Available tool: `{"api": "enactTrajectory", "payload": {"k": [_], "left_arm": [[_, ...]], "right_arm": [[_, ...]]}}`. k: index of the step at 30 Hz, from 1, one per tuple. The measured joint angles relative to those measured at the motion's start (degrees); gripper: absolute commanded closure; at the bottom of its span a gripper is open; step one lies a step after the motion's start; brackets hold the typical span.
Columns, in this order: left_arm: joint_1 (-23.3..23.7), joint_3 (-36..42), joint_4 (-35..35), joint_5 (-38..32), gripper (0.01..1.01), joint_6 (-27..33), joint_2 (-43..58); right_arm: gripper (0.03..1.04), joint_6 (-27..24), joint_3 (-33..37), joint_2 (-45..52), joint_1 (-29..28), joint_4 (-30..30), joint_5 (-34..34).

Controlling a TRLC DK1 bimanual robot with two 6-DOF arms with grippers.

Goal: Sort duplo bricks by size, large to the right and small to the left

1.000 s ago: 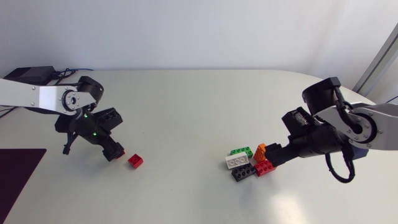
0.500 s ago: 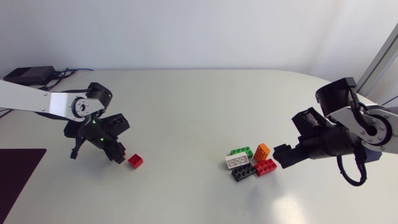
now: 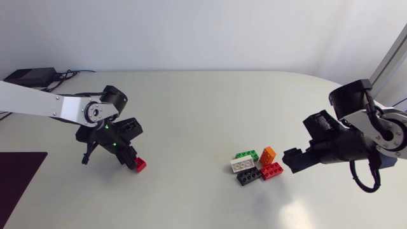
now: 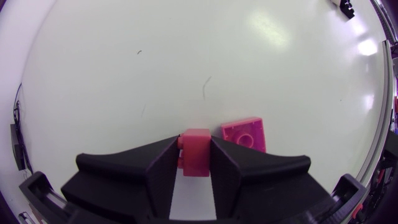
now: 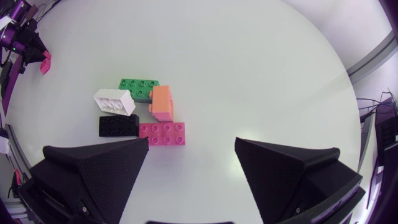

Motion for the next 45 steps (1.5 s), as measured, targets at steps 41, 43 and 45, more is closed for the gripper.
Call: {"api": "enactTrajectory", "payload": {"k": [41, 43, 45], "left_arm": [[2.1, -7.04, -2.54, -2.45, 0.044, -15.04, -41.38], [2.36, -9.11, -1.33, -3.72, 0.044, -15.74, -44.44], [2.45, -11.13, -0.2, -4.7, 0.044, -15.98, -47.5]], "right_arm": [[0.07, -2.56, -4.57, -21.86, -10.01, -4.33, 0.24], [0.07, -2.58, -5.46, -22.58, -10.62, -2.91, 0.44], [0.07, -2.8, -6.45, -23.06, -11.26, -1.09, 0.44]]}}
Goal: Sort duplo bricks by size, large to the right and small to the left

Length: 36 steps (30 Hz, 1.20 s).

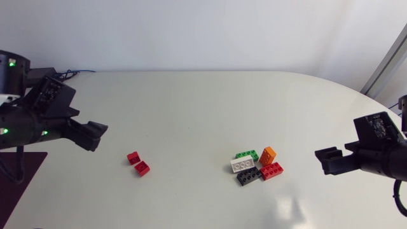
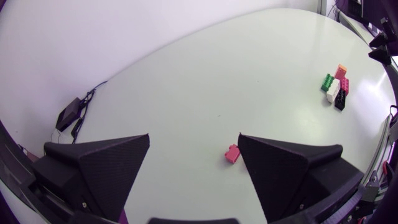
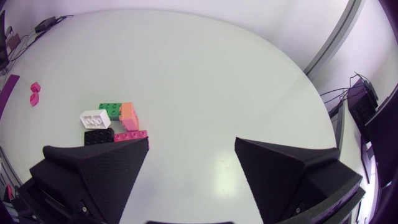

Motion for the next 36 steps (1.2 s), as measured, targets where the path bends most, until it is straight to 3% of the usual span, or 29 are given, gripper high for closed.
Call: {"api": "enactTrajectory", "payload": {"k": [22, 30, 36], "left_arm": [[3.15, -16.98, 9.18, -8.17, 0.044, -0.79, -25.05], [5.7, -22.03, 13.51, -7.37, 0.044, -0.92, -31.98], [6.43, -26.82, 16.72, -4.87, 0.044, -4.15, -36.57]], "right_arm": [[0.07, -3.02, -8.79, -10.58, -4.11, 10.45, 0.2], [0.07, -3.74, -13.79, -18.21, -3.85, 14.47, 0.57], [0.07, -0.74, -17.92, -23.91, -2.14, 17.81, 1.07]]}}
